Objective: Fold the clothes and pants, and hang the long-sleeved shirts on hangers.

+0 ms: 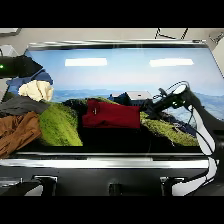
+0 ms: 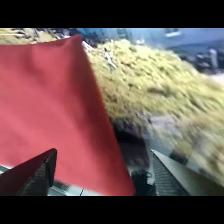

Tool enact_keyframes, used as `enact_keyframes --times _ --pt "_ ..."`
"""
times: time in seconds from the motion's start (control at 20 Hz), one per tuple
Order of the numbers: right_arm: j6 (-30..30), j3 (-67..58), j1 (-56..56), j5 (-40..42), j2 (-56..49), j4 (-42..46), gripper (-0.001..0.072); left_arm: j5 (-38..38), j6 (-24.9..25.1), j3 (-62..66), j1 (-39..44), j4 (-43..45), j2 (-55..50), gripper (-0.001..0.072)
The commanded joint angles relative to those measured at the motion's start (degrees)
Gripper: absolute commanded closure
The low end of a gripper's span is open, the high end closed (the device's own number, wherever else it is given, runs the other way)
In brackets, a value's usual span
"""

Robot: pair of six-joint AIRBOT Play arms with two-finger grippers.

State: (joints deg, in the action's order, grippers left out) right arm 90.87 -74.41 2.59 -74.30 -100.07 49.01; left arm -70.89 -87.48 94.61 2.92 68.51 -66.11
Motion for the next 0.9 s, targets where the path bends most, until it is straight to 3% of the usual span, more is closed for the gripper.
enact_keyframes --times 0.0,0.1,0.15,0.2,0.4,0.65,0.85 --pt "-6.9 2.4 -2.5 2.5 -3.6 -8.3 0.0127 -0.2 -1.3 0.0 0.0 0.1 0.0 0.0683" --pt "-8.2 2.4 -3.6 2.0 -4.6 -10.5 0.0338 -0.2 -1.7 0.0 0.0 0.1 0.0 0.0683" --pt "-10.3 2.3 -3.6 0.9 -4.6 -12.1 0.055 -0.2 -1.7 0.0 0.0 0.0 0.0 0.0683" --pt "-13.0 1.5 -3.1 -1.3 -4.5 -13.9 0.0674 -0.1 -1.7 0.0 0.0 -0.1 0.0 0.0683" --pt "-14.5 -11.5 2.4 -10.0 -1.8 -15.4 0.0678 0.0 -1.7 0.0 0.0 -0.1 0.0 0.0682" --pt "-2.7 -36.2 15.0 -11.5 0.3 -10.8 0.0679 0.0 -2.6 0.0 0.0 -0.1 -0.1 0.0682" --pt "1.3 -40.8 30.0 -11.5 -0.1 -7.5 0.0679 0.0 -3.3 0.0 0.0 -0.1 -0.1 0.0682"
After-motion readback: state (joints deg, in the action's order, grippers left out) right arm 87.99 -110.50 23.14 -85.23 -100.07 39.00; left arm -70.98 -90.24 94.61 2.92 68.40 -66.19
